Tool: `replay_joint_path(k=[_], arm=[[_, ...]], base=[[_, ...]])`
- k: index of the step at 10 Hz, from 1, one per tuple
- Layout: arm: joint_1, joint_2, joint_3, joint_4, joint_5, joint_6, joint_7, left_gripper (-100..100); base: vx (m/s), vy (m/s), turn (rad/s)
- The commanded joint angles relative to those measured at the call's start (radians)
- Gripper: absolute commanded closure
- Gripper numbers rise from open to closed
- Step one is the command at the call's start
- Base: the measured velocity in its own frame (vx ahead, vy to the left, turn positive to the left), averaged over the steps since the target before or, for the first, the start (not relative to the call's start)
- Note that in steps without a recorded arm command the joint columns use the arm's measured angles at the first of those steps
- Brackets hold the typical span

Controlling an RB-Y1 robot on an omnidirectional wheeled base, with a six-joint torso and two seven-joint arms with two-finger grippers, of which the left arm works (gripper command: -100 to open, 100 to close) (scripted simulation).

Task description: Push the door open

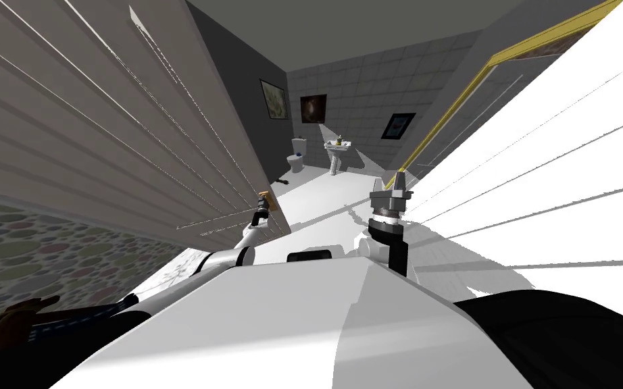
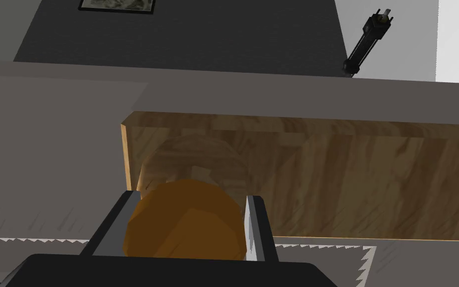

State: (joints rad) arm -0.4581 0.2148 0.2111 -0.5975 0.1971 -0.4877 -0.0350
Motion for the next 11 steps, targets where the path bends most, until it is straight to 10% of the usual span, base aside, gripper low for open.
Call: replay_joint_path(k=[1, 11], arm=[[0.001, 0.009, 0.019, 0.001, -0.004, -0.004, -0.003, 100], [-0.016, 0.005, 0.089, 0.031, -0.034, -0.015, -0.015, 100]], base=[[0.177, -0.08, 0.139], [0.175, -0.071, 0.148]])
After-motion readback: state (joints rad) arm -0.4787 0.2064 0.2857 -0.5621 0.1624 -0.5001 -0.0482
